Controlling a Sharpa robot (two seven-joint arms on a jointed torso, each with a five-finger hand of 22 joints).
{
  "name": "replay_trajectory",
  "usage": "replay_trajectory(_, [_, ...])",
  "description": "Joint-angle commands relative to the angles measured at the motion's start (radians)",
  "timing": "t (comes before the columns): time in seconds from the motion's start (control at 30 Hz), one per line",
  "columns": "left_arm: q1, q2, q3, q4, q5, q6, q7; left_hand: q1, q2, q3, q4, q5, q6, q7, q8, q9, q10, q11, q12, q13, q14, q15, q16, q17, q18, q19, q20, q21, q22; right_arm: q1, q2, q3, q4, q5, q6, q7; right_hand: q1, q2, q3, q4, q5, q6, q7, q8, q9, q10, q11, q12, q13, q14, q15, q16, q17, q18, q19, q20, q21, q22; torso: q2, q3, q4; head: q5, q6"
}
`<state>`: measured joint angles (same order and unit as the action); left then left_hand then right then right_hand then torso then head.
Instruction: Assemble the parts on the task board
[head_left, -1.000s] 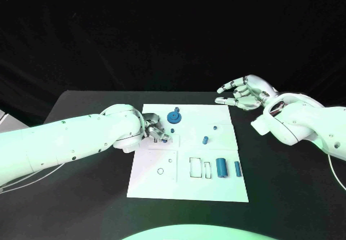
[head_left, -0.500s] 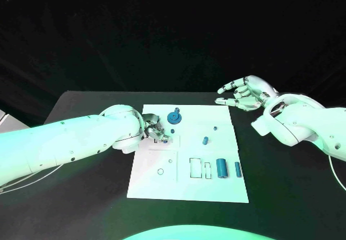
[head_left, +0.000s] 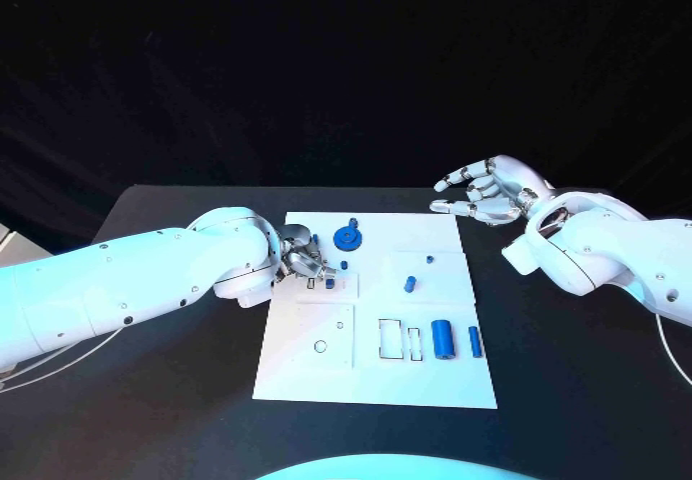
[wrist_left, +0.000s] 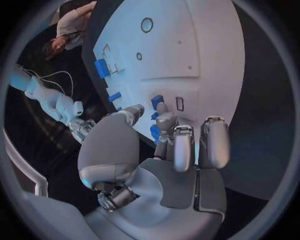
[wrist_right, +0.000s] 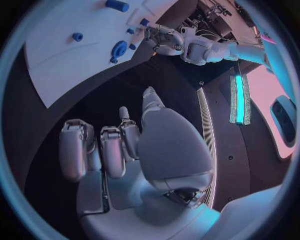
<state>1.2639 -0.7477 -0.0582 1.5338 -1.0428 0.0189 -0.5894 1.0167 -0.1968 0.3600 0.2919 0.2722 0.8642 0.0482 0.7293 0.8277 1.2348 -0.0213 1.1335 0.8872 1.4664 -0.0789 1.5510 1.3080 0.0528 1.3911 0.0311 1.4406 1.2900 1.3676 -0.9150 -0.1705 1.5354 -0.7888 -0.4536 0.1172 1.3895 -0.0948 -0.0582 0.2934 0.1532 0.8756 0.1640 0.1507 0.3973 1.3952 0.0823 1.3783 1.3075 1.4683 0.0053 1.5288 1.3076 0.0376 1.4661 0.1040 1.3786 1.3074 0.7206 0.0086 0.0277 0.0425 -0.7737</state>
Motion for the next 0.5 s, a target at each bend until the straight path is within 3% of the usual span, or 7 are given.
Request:
replay_trajectory(0.03, [0.010,-0.006,0.009,0.010,0.064,-0.007,-0.002,0.010,0.003,-0.013,0.001,0.000,-0.028,0.019,-0.044,-0.027,-0.026,0.017,-0.024,-0.034,0.088,0.017,-0.008,0.218,0.012,-0.011,0.011,-0.009,-0.011,-0.001,0.002,0.000,-0.003,-0.009,0.003,0.004,-0.002,0.009,-0.006,-0.003,0.001,-0.002,0.001,0.004,-0.002,-0.009,0.000,-0.005,0.068,0.077,0.001,-0.004,0.165,0.006,0.020,0.006,-0.004,0.164,0.000,0.0008,0.0011,0.001,0.004])
replay_trajectory(0.07, [0.015,-0.008,0.012,0.012,0.068,-0.005,-0.003,0.011,0.006,-0.023,0.001,0.000,-0.036,0.028,-0.070,-0.044,-0.028,0.025,-0.024,-0.037,0.087,0.024,-0.008,0.217,0.012,-0.011,0.018,-0.009,-0.009,-0.002,0.002,0.000,-0.004,-0.009,0.003,0.004,-0.002,0.009,-0.006,-0.003,0.001,-0.002,0.001,0.004,-0.002,-0.009,0.000,-0.005,0.068,0.077,0.001,-0.004,0.165,0.006,0.020,0.006,-0.004,0.164,0.000,0.0007,0.0009,0.001,0.005])
replay_trajectory(0.3, [0.040,-0.023,0.033,0.010,0.081,0.030,-0.006,0.007,0.007,-0.032,0.002,-0.004,-0.032,0.030,-0.080,-0.051,-0.025,0.027,-0.019,-0.033,0.089,0.026,-0.006,0.221,0.011,-0.008,0.021,-0.008,-0.006,-0.004,0.005,0.000,-0.007,-0.008,0.005,0.004,-0.003,0.010,-0.007,-0.002,0.000,-0.002,0.001,0.004,-0.002,-0.010,0.000,-0.006,0.067,0.076,0.001,-0.005,0.163,0.006,0.019,0.006,-0.006,0.163,0.001,0.0013,0.0001,0.004,0.011])
replay_trajectory(0.37, [0.046,-0.025,0.040,0.000,0.085,0.050,-0.005,0.010,0.012,-0.032,0.001,-0.003,-0.028,0.030,-0.083,-0.053,-0.026,0.027,-0.020,-0.036,0.088,0.027,-0.007,0.219,0.012,-0.009,0.022,-0.008,-0.007,-0.004,0.005,0.000,-0.008,-0.008,0.006,0.004,-0.003,0.010,-0.007,-0.002,0.000,-0.002,0.001,0.004,-0.002,-0.010,0.000,-0.006,0.067,0.076,0.001,-0.005,0.163,0.006,0.019,0.006,-0.006,0.163,0.001,0.0010,0.0007,0.004,0.013])
replay_trajectory(0.5, [0.071,-0.018,0.049,-0.051,0.107,0.090,0.001,0.068,0.024,-0.021,-0.001,0.006,-0.023,0.034,-0.111,-0.073,-0.031,0.030,-0.027,-0.050,0.084,0.029,-0.014,0.208,0.015,-0.015,0.024,-0.015,-0.017,-0.005,0.004,0.000,-0.009,-0.008,0.006,0.003,-0.003,0.010,-0.007,-0.002,0.000,-0.003,0.001,0.004,-0.002,-0.010,0.000,-0.006,0.067,0.076,0.001,-0.005,0.163,0.006,0.020,0.006,-0.006,0.163,0.002,0.0006,0.0000,0.005,0.015])
